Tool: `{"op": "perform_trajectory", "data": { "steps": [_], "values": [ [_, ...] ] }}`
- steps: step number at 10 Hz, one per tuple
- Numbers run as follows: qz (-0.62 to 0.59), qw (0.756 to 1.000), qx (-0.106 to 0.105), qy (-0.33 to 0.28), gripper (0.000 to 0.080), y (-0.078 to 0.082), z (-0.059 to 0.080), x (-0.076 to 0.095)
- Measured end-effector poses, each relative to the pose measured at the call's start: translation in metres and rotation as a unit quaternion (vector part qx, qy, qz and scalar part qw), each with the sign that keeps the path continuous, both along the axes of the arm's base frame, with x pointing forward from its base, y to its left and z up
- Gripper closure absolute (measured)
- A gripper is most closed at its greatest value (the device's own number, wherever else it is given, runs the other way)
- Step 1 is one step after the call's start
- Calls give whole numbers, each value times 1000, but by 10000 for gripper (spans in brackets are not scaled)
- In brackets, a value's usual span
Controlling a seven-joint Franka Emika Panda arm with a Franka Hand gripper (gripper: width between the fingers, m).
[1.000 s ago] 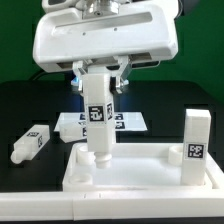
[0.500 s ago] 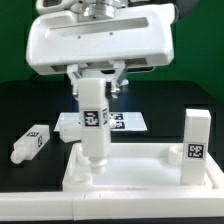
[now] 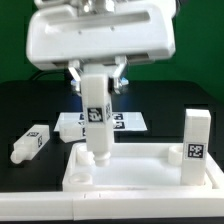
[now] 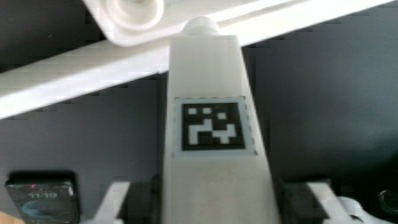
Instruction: Assemble desk
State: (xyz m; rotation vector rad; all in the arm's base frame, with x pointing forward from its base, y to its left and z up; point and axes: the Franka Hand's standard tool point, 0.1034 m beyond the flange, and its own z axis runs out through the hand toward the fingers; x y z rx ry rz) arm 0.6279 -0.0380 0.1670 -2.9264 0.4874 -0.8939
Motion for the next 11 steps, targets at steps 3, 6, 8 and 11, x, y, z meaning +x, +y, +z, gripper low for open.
{"op": "perform_trajectory", "data": {
  "steps": [3,6,8,11],
  "values": [
    [-1,1000,-4,-2,514,-2,-4,0],
    [25,999,-22,7,514,-6,-8,-3],
    [38,999,-30,17,514,-8,-15,-6],
    [69,996,-46,28,514,0,-27,-9]
  ]
}}
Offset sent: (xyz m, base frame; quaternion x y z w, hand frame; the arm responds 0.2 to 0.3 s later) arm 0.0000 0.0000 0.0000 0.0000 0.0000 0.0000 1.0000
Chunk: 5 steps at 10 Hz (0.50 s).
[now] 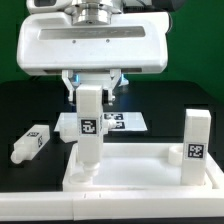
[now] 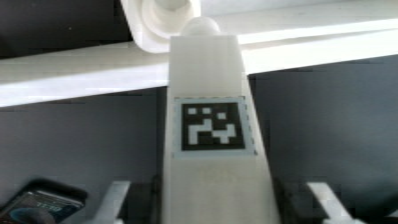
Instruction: Assemble desk
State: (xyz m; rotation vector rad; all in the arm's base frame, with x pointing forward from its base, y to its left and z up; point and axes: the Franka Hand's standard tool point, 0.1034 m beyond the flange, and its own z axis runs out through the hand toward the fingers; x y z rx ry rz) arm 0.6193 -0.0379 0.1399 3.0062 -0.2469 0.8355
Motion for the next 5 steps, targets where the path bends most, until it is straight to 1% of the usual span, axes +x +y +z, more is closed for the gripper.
{"op": "perform_trajectory", "data": {
  "steps": [2,3,4,5],
  "values": [
    [0,1000,0,0,514,0,-1,0],
    [10,1000,-7,2,514,-3,-1,-1],
    [12,1000,-12,4,514,-10,-2,-2],
    [11,1000,-12,5,514,-12,-3,-3]
  ]
}}
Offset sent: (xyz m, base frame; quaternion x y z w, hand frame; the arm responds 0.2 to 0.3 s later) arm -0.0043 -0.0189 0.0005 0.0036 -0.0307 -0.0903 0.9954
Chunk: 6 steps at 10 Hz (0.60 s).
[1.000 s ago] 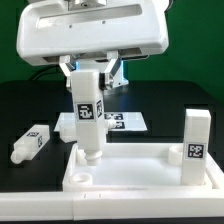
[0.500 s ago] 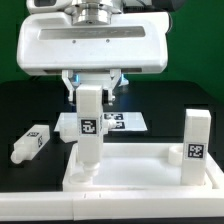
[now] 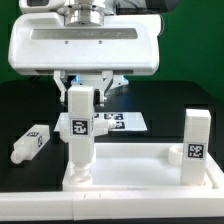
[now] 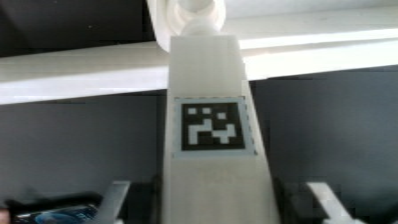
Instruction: Assemble desk
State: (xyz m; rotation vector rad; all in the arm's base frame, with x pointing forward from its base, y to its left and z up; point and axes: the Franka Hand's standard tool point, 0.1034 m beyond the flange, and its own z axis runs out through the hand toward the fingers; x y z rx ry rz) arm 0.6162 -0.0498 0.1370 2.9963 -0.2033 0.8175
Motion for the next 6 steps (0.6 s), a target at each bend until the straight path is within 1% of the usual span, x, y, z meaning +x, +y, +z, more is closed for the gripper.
{"op": "perform_trajectory", "data": {
  "steps": [4,6],
  "values": [
    [-4,1000,-2,3,514,-5,-9,-1],
    [-7,1000,-12,-13,514,-7,-9,3]
  ]
}}
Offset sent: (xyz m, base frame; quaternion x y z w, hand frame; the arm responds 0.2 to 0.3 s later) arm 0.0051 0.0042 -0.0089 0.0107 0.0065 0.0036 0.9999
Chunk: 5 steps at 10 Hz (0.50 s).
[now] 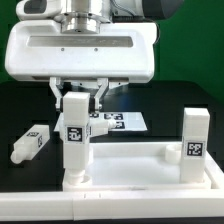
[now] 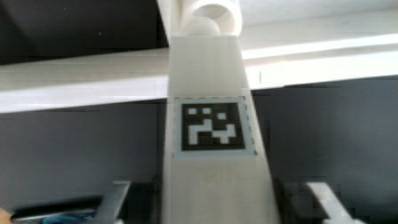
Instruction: Assemble desk
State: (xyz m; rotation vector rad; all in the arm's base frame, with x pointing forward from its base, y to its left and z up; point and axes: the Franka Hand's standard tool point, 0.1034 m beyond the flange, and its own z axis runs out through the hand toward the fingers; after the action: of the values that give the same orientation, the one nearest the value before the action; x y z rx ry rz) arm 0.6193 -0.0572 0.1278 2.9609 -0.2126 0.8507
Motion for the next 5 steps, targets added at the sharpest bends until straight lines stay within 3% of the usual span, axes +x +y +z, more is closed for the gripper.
{"op": "perform_trajectory", "data": {
  "steps": [5],
  "values": [
    [1,1000,0,-7,514,3,6,-1]
  ]
}}
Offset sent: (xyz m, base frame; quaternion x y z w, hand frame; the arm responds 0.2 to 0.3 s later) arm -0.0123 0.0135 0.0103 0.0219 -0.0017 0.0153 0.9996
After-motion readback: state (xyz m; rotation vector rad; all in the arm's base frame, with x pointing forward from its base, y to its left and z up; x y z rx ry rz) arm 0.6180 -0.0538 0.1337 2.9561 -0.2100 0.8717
